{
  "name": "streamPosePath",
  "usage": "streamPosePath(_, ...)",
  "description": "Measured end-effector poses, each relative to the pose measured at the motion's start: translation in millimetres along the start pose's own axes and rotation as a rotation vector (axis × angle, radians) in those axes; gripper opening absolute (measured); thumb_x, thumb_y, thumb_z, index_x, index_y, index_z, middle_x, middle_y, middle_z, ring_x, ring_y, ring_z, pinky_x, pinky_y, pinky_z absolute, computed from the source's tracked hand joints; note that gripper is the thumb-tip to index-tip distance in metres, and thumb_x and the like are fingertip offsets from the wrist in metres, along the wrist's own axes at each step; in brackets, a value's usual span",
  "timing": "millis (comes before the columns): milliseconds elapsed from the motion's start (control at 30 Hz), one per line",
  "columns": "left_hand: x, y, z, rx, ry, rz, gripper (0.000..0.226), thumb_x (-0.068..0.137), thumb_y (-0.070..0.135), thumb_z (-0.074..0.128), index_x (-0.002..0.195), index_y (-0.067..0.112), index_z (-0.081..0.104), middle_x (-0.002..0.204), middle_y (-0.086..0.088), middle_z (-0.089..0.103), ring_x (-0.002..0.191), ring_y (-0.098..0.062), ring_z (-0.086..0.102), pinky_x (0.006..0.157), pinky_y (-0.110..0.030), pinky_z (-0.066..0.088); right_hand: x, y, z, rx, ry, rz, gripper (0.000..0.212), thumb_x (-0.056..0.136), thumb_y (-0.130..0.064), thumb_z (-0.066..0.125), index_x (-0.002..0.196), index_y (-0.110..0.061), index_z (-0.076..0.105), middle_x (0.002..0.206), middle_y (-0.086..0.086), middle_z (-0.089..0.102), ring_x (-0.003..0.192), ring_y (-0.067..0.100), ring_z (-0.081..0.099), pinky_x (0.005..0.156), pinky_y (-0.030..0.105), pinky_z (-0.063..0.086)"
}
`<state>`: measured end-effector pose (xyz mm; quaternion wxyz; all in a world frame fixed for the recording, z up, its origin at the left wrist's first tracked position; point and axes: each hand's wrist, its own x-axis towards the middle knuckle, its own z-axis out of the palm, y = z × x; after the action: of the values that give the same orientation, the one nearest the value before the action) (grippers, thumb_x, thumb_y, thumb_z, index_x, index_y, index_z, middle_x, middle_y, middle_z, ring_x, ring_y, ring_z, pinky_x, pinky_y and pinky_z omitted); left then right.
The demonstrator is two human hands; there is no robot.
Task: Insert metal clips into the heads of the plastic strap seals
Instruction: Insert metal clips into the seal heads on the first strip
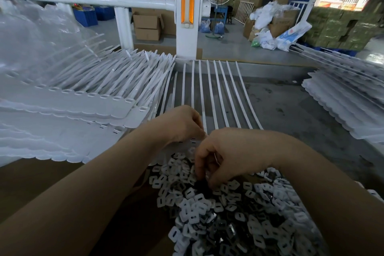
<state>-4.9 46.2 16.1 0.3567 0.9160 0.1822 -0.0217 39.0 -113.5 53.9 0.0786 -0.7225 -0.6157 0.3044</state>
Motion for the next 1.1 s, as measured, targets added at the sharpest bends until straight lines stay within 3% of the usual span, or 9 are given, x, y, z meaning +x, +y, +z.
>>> streamPosePath(367, 2.1, -1.0, 0.7, 0.032, 0.011, 0.009, 0.010, 0.082, 0.026, 0.074, 0.074, 0.022, 0.067, 0.072, 0.005, 0.063, 0.067, -0.008, 0.058, 0.058, -0.022, 0.043, 5.0, -3.6, 4.5, -0.009, 0.009, -0.025, 0.013, 0.084, -0.026, 0.075, 0.097, -0.025, 0.075, 0.074, -0.023, 0.063, 0.068, -0.012, 0.059, 0.062, 0.004, 0.043)
streamPosePath(467, 1.3, -1.8, -0.5, 0.041, 0.007, 0.018, 0.010, 0.081, 0.026, 0.073, 0.074, 0.023, 0.067, 0.070, 0.007, 0.063, 0.065, -0.005, 0.057, 0.056, -0.020, 0.041, 3.3, -1.7, 1.6, 0.034, 0.027, -0.027, 0.010, 0.085, -0.025, 0.074, 0.094, -0.025, 0.074, 0.075, -0.022, 0.065, 0.069, -0.011, 0.060, 0.063, 0.006, 0.045)
streamPosePath(633, -1.2, -3.9, -5.2, 0.025, -0.016, 0.013, 0.011, 0.080, 0.032, 0.075, 0.074, 0.025, 0.068, 0.074, 0.006, 0.066, 0.067, -0.008, 0.060, 0.059, -0.024, 0.043, -4.6, 13.8, -12.7, 0.114, 0.207, 0.084, 0.005, 0.084, -0.030, 0.072, 0.082, -0.032, 0.069, 0.078, -0.019, 0.068, 0.068, -0.001, 0.063, 0.065, 0.021, 0.053)
streamPosePath(833, -5.4, -5.8, -10.3, -0.006, -0.006, -0.002, 0.015, 0.083, 0.038, 0.075, 0.082, 0.023, 0.072, 0.085, 0.004, 0.071, 0.083, -0.012, 0.065, 0.070, -0.027, 0.047, -5.8, 33.1, -13.6, 0.145, 0.235, 0.262, 0.003, 0.081, -0.030, 0.075, 0.080, -0.029, 0.072, 0.078, -0.012, 0.072, 0.060, -0.005, 0.060, 0.049, 0.010, 0.041)
streamPosePath(1100, -8.8, -6.3, -13.6, -0.040, -0.018, 0.000, 0.015, 0.085, 0.038, 0.073, 0.084, 0.023, 0.072, 0.081, 0.002, 0.070, 0.067, -0.008, 0.059, 0.058, -0.023, 0.044, -1.8, 39.2, -10.6, 0.259, 0.275, 0.309, 0.001, 0.082, -0.025, 0.073, 0.082, -0.025, 0.072, 0.076, -0.001, 0.074, 0.059, 0.002, 0.059, 0.047, 0.018, 0.041)
